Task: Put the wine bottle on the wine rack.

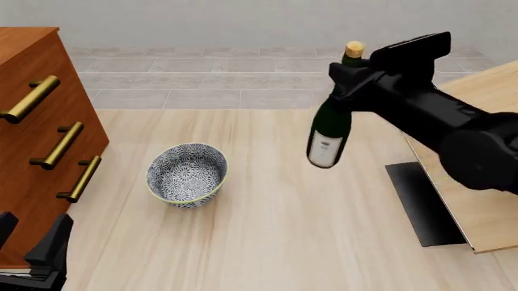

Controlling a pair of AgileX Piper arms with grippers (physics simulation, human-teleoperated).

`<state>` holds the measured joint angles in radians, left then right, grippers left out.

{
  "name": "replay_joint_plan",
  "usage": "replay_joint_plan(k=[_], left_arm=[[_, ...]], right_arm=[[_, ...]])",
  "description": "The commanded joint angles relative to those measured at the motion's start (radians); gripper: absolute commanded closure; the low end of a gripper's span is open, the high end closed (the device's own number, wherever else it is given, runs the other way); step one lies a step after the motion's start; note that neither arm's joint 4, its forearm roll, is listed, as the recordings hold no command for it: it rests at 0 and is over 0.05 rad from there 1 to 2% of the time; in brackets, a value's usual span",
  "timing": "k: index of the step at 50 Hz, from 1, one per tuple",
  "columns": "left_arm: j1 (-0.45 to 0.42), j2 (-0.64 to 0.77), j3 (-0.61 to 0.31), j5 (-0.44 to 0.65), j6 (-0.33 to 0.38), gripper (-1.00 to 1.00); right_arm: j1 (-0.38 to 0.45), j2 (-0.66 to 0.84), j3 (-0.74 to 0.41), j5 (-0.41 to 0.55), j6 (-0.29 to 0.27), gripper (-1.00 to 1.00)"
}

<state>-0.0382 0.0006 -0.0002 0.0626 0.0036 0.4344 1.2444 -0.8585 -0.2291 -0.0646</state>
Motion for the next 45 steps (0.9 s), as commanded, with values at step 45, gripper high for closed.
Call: replay_joint_plan(k=[45], left_arm=[[-0.011,0.0,-0.022,-0.03,0.013,-1.0]], right_arm=[[-0.201,-0.323,-0.162,0.369,0.014,1.0]])
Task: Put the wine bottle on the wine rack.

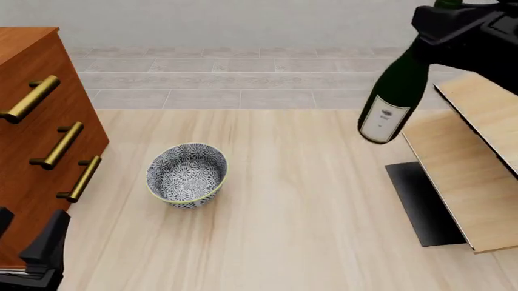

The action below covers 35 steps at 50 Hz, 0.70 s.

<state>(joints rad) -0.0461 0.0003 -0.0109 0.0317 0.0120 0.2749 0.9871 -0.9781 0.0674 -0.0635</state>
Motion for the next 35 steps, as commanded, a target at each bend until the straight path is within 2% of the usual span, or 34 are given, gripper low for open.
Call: replay_joint_plan(k=[1,28,30,35], left_arm=[[-0.003,0.0,-0.012,0.001,0.006,-1.0],[-0.012,0.0,-0.024,0.0,0.006,-1.0],[-0.01,0.0,-0.024,0.0,0.007,-1.0],[-0.01,0.0,-0.024,-0.002,0.005,-1.0]], right_arm=[[-0.053,-0.072,-0.046,0.079,0.015,1.0],[-0.2,-0.18,-0.133,0.223,0.016,1.0],[-0.235,-0.182,-0.149,0.239,0.043,1.0],[-0.258,-0.196,-0.169,0.268,0.045,1.0]])
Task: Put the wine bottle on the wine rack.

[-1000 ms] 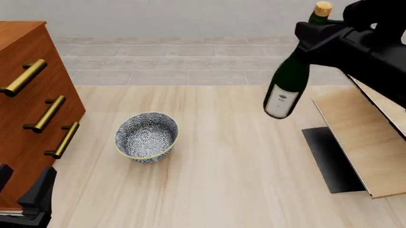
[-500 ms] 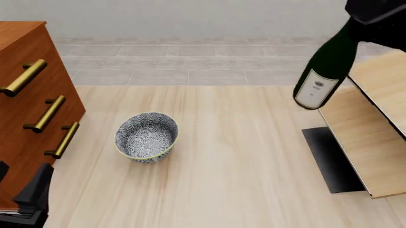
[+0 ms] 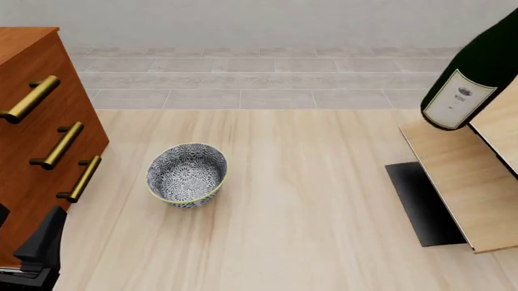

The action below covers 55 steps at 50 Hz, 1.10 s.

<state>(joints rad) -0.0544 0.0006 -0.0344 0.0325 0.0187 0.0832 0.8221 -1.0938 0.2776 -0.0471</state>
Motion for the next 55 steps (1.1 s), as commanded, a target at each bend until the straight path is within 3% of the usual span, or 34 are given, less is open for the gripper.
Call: replay_joint_plan(k=[1,35,44,55], left_arm=[[-0.002,0.0,-0.001,-0.003,-0.001,-1.0],[-0.006,0.0,0.007,-0.011,-0.004,-1.0],[-0.003,0.0,0.019,-0.02,-0.007,-1.0],[-0.007,0.0,0.023,-0.023,-0.007,-1.0]], right_arm=[[-0.066,-0.031,-0.053,0.058,0.028,1.0],[-0.233,-0.028,-0.105,0.143,0.107,1.0],[-0.311,-0.016,-0.114,0.16,0.156,1.0],[-0.34,0.009,-0.111,0.164,0.214,1.0]])
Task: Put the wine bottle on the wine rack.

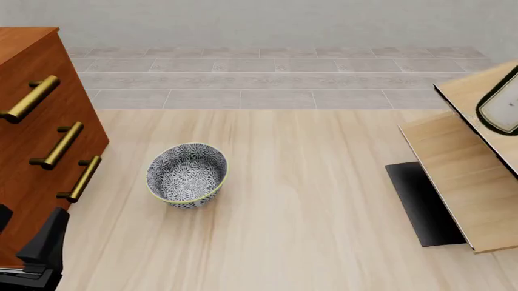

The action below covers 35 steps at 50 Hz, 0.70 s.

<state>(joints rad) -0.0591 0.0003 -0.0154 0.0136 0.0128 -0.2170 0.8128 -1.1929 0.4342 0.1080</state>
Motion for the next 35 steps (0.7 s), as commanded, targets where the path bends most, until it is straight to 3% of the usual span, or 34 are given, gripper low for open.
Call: replay_joint_plan(k=[1,6,9,35], left_arm=[[-0.002,0.0,0.004,-0.004,-0.001,-1.0],[-0.005,0.0,0.011,-0.012,-0.006,-1.0],[-0.006,0.0,0.013,-0.013,-0.008,-1.0],[-0.006,0.0,0.015,-0.005,-0.014,-1.0]], right_arm=[[-0.04,0.018,-0.012,0.007,0.059,1.0],[-0.061,0.031,-0.011,0.005,0.078,1.0],[-0.059,0.036,0.0,0.002,0.124,1.0],[-0.11,0.068,0.054,-0.031,0.157,1.0]])
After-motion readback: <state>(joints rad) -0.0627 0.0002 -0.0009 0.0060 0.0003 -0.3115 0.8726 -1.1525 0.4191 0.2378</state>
